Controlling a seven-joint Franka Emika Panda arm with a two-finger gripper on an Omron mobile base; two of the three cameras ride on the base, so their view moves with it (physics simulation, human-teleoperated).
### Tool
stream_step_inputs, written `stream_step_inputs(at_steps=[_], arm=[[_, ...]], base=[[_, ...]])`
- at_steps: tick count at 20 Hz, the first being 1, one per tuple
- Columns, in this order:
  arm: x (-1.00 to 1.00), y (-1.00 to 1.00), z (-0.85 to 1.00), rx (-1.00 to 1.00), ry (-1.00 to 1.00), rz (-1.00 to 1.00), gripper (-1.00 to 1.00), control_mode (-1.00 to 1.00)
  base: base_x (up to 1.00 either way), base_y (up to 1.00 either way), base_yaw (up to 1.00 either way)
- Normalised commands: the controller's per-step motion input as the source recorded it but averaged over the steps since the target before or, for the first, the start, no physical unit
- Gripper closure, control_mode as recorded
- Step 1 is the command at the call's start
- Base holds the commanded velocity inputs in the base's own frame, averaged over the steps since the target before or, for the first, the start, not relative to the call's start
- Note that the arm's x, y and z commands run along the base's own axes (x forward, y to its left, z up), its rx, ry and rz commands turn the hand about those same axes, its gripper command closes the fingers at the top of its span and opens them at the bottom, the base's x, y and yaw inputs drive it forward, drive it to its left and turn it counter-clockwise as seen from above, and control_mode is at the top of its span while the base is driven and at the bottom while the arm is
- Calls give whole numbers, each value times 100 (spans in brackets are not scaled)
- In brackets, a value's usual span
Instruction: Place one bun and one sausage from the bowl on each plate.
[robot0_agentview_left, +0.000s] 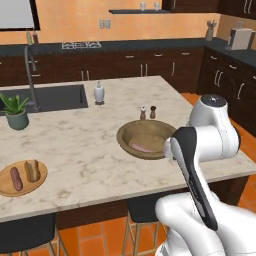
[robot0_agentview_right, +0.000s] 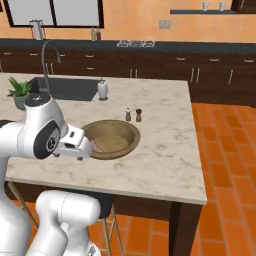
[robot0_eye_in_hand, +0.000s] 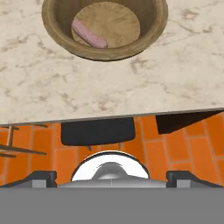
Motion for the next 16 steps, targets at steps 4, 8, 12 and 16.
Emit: stream_step_inputs(at_steps=[4,8,12,16], arm=[[23,-1,0,0,0,0,-100,-100],[100,-5,0,4,0,4,-100,-100],[100,-6,-4,7,0,18,-100,-100],[100,0,-35,3,0,35,-100,-100]], base=[[51,-6,0],[0,0,0],[0,0,0],[0,0,0]])
